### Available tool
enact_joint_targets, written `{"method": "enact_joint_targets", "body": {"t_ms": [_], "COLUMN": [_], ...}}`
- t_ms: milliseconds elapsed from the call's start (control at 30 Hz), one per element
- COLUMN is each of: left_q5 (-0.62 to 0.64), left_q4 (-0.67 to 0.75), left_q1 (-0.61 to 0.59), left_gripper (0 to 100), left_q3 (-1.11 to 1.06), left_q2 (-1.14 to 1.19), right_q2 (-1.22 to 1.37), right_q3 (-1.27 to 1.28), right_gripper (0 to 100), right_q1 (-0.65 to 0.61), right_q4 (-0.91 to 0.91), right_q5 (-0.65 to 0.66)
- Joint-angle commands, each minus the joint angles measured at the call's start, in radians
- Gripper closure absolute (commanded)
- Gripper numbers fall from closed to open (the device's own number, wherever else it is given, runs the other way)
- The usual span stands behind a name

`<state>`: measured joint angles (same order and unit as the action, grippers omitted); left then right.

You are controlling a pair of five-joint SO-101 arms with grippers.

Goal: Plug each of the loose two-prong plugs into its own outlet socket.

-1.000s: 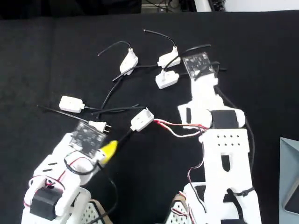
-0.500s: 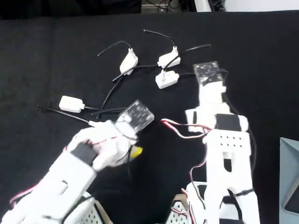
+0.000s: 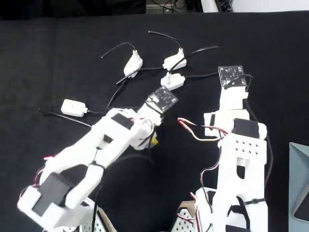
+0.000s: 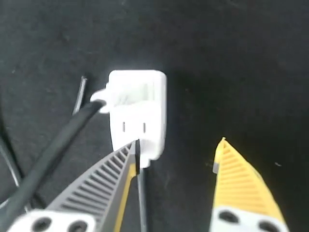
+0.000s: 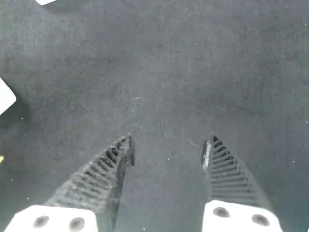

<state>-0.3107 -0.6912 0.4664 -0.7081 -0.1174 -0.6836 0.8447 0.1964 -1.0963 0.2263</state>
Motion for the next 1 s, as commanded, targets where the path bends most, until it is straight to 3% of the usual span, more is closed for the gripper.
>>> {"method": "enact_joint_targets", "body": {"t_ms": [0, 200, 500, 633, 967], "left_q5": [0.009, 0.008, 0.008, 0.002, 0.003], "left_q4": [0.026, 0.026, 0.026, 0.028, 0.028], "left_q1": [-0.045, -0.042, -0.045, -0.048, -0.119], "left_gripper": [74, 86, 88, 97, 97], "left_q3": [0.077, 0.136, 0.173, 0.199, 0.367], "left_q2": [0.043, 0.112, 0.164, 0.147, 0.157], "right_q2": [-0.025, -0.025, -0.025, -0.025, -0.025], "right_q3": [-0.007, -0.007, -0.005, -0.005, -0.005], "right_gripper": [77.3, 77.3, 77.3, 77.3, 77.3], "right_q1": [0.014, 0.014, 0.014, 0.014, 0.014], "right_q4": [0.018, 0.018, 0.018, 0.018, 0.018], "right_q5": [0.005, 0.005, 0.005, 0.005, 0.005]}}
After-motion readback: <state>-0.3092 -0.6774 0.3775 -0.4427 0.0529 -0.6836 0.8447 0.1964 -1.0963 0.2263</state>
